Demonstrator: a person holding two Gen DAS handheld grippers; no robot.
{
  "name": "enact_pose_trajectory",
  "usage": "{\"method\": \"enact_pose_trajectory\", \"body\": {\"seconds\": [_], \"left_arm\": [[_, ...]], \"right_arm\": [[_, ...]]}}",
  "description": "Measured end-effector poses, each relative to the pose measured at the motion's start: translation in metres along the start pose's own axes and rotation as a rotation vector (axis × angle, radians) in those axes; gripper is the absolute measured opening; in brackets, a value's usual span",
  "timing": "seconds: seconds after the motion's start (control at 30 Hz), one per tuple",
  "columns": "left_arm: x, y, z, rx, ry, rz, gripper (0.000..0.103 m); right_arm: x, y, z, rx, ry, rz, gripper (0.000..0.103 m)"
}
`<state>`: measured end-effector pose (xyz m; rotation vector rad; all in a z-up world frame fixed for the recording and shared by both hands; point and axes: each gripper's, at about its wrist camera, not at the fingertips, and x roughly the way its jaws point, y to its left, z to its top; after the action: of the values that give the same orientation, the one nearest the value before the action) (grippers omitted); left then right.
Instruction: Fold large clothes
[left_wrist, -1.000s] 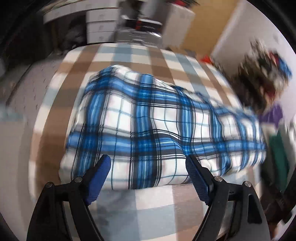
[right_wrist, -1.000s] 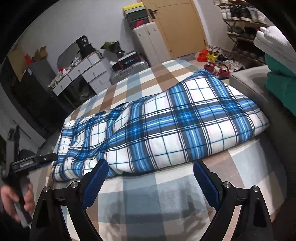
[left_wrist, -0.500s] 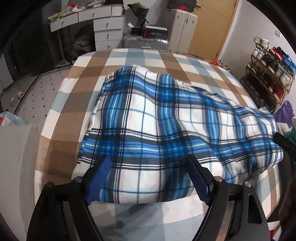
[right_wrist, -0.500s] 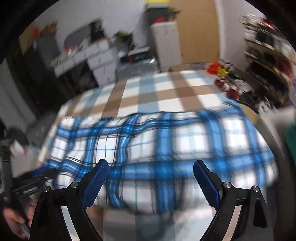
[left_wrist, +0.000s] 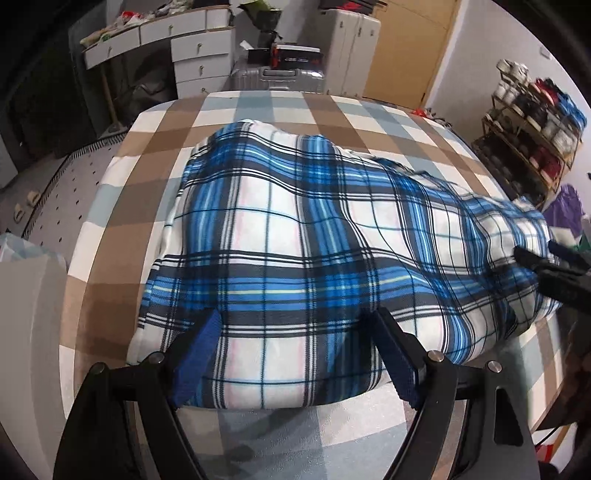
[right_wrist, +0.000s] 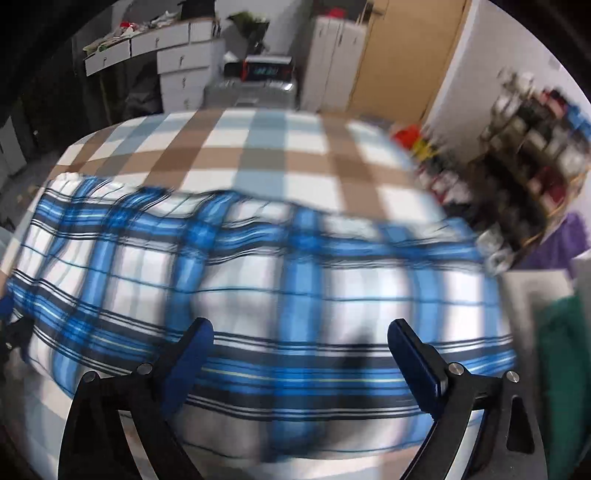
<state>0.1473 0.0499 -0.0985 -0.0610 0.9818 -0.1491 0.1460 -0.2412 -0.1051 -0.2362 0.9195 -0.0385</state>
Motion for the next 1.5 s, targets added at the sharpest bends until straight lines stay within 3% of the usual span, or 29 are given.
{"method": "enact_pose_trajectory", "body": {"seconds": [0.07,0.13,0.17,0.2,0.33,0.4,0.47,0.6,0.73,0.77,0.9,1.0,1.1,1.17,1.23,1.27,1.33,1.43,1.47,1.5], "left_arm": [[0.001,-0.003,0.000,0.012,-0.006,0.014,0.080],[0.005,-0.004,0.001,0.002,0.005,0.001,0.080],[0.007,-0.005,0.002,-0.010,0.012,0.000,0.080],[0.010,-0.006,0.003,-0.023,0.020,0.017,0.080],[0.013,-0.010,0.010,-0.052,0.018,0.034,0.080],[0.015,-0.010,0.011,-0.050,0.027,0.037,0.080],[0.018,-0.009,0.009,-0.047,0.034,0.036,0.080],[0.020,-0.006,0.006,-0.058,0.029,0.029,0.080],[0.021,-0.010,0.004,-0.032,0.029,0.046,0.081],[0.023,-0.011,0.004,-0.028,0.031,0.052,0.081],[0.026,-0.013,0.001,-0.003,0.025,0.067,0.082],[0.024,-0.014,0.000,0.000,0.028,0.067,0.082],[0.024,-0.013,0.000,-0.007,0.033,0.066,0.082],[0.024,-0.015,0.001,-0.004,0.036,0.079,0.082],[0.025,-0.017,0.002,-0.003,0.036,0.092,0.082],[0.025,-0.018,0.002,0.000,0.035,0.098,0.082],[0.026,-0.020,0.002,0.008,0.032,0.107,0.082],[0.025,-0.019,0.001,0.012,0.031,0.103,0.082],[0.025,-0.019,0.001,0.013,0.031,0.100,0.082],[0.026,-0.018,0.001,0.013,0.031,0.099,0.082]], "right_arm": [[0.019,-0.015,-0.011,0.024,0.071,0.021,0.096],[0.044,-0.021,-0.021,0.026,0.155,0.109,0.098],[0.047,-0.030,-0.022,0.048,0.124,0.159,0.101],[0.051,-0.032,-0.019,0.037,0.146,0.173,0.103],[0.045,-0.027,0.000,-0.002,0.227,0.126,0.102],[0.025,-0.021,0.008,-0.015,0.165,0.130,0.093],[0.000,-0.006,0.008,-0.027,0.097,0.217,0.095],[-0.007,0.045,-0.001,-0.134,0.123,0.358,0.095],[0.024,0.085,-0.018,-0.242,0.136,0.280,0.101],[0.026,0.084,-0.022,-0.223,0.097,0.296,0.103],[0.022,0.078,-0.021,-0.252,0.148,0.299,0.103],[0.007,0.054,-0.011,-0.252,0.112,0.304,0.097],[0.010,0.007,0.007,-0.160,0.081,0.214,0.097],[0.030,-0.033,0.021,-0.047,0.108,0.135,0.097],[0.055,-0.054,0.023,0.014,0.184,0.118,0.098],[0.076,-0.059,0.021,0.022,0.246,0.141,0.100],[0.080,-0.050,0.019,-0.044,0.211,0.109,0.103],[0.080,-0.046,0.030,-0.059,0.265,0.107,0.103],[0.076,-0.046,0.035,-0.065,0.258,0.120,0.102],[0.069,-0.048,0.043,-0.066,0.227,0.135,0.094]]}}
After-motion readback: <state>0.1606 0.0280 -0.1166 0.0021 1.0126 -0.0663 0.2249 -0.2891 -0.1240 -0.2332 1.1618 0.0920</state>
